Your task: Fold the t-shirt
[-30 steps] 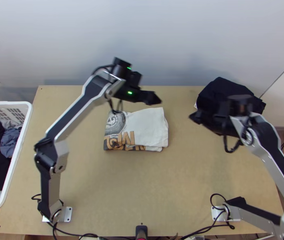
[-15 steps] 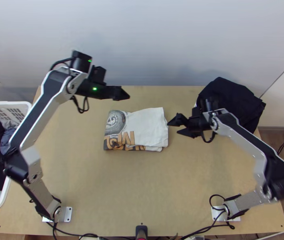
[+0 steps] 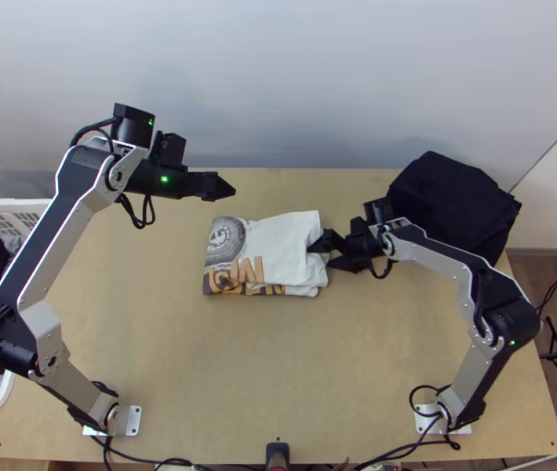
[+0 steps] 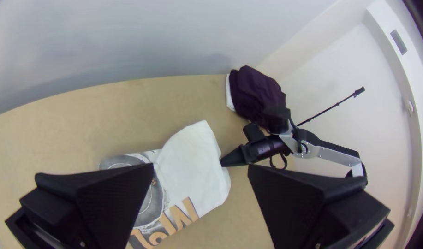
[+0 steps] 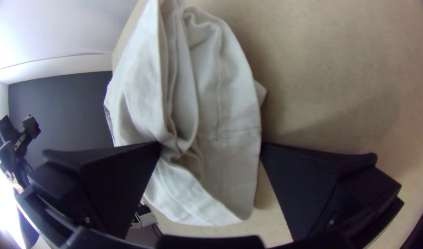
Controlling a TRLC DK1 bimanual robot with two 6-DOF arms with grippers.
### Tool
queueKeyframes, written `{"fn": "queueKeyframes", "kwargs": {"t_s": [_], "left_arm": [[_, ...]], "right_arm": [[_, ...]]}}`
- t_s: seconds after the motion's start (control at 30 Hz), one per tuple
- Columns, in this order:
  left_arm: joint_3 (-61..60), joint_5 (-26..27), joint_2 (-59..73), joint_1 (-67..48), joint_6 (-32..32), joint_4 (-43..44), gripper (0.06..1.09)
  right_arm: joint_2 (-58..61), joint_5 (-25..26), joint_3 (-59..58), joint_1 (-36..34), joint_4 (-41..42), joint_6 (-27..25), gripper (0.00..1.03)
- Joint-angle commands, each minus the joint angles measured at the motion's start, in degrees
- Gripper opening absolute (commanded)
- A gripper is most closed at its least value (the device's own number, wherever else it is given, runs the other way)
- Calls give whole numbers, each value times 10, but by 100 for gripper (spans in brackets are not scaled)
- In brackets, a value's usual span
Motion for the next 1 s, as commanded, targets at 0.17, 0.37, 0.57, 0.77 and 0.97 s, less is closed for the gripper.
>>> {"fn": "queueKeyframes", "kwargs": {"t_s": [0.17,0.37,0.57,0.77,0.97], "left_arm": [[-26,-5,-6,2,1,6,105],[-39,-5,-12,6,1,7,105],[-60,-5,-24,11,3,17,105],[-64,-5,-27,12,3,23,105],[-66,-5,-27,16,4,27,105]], "right_arm": [[78,22,94,80,13,27,99],[86,23,109,95,12,27,72],[17,23,98,66,14,27,3],[-93,-2,131,-3,8,69,3],[-174,-86,189,-88,-19,109,3]]}}
